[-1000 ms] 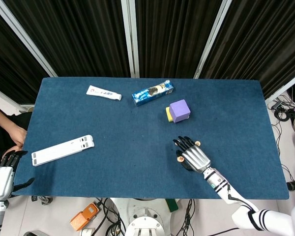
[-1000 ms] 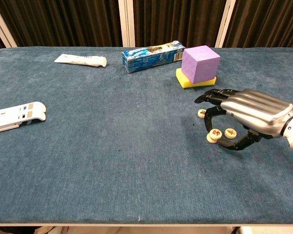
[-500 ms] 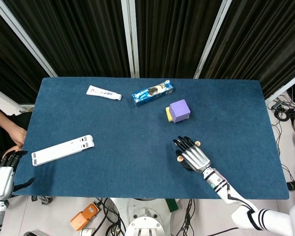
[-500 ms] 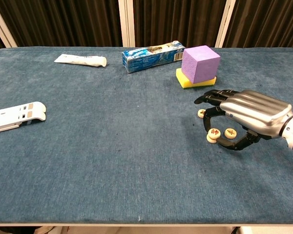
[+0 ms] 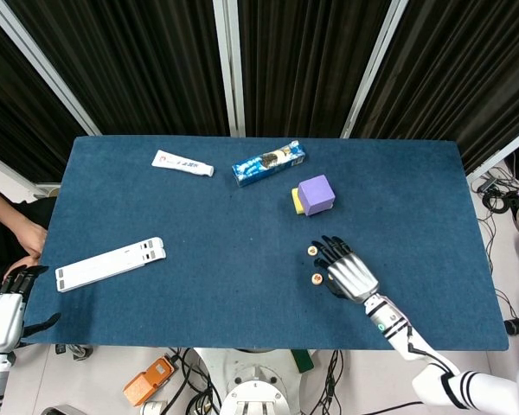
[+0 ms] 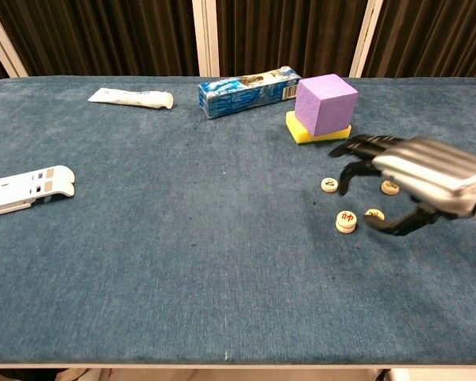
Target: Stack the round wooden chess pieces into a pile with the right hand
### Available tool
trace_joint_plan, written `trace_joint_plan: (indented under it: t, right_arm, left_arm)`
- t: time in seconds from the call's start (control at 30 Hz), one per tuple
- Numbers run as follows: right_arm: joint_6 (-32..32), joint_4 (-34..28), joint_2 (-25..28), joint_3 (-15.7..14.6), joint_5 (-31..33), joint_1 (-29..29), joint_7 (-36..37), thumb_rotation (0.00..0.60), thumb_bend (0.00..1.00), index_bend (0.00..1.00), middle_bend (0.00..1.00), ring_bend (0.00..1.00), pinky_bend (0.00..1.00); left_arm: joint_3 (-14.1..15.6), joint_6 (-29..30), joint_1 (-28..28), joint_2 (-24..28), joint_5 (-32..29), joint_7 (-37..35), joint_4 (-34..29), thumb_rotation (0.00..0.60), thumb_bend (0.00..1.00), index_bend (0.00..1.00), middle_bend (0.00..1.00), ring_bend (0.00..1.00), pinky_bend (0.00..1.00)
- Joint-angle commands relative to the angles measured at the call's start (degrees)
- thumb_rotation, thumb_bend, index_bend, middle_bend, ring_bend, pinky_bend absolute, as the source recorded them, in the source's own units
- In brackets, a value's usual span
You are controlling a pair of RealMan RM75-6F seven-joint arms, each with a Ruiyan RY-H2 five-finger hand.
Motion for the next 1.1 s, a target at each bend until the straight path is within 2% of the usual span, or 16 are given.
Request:
trace_joint_plan:
  t: [0.03,0.33,0.8,1.0,1.1]
  right_arm:
    - [-0.53,-0.05,1.07,0.23,1.50,-0.61,0.86,0.600,0.50,0.42,0.15,0.09,0.14]
    - [-3.09,1.84,0.07,-0.32,2.68,-0.28,0.72,0.600,0.50,0.48,0.16,0.09,0.14]
    - [-3.51,2.85,-0.56,-0.12,2.95,0.04,0.65,0.600,0.50,0.54,0.17,0.09,0.14]
    - [0.25,-2.01,2.31,0.71,0.67,0.06,1.24,0.600,0.50,0.55,0.17,0.09,0.14]
    - [-0.18,-5.16,3.66,0.87,0.25,0.68,0.32,0.600,0.50,0.54,0.17,0.09,0.14]
  left_arm:
    - [-0.03,-0.06,-0.06,-0.06,0.03,-0.02,0.03,0.600,0.01,0.19,0.18,0.12,0.00]
    - [0.06,0.24,0.08,-0.03,0.20,0.28,-0.20,0.600,0.01,0.19,0.18,0.12,0.00]
    - [0.13,0.21,0.30,-0.14,0.07,0.07,0.09,0.600,0.01,0.19,0.18,0.12,0.00]
    - [0.05,0.23,0.21,-0.03,0.16,0.09,0.03,0.600,0.01,0.19,0.18,0.12,0.00]
    - [0.03,0.38,0.20,-0.03,0.31,0.14,-0.13,0.600,0.01,0.19,0.18,0.12,0.00]
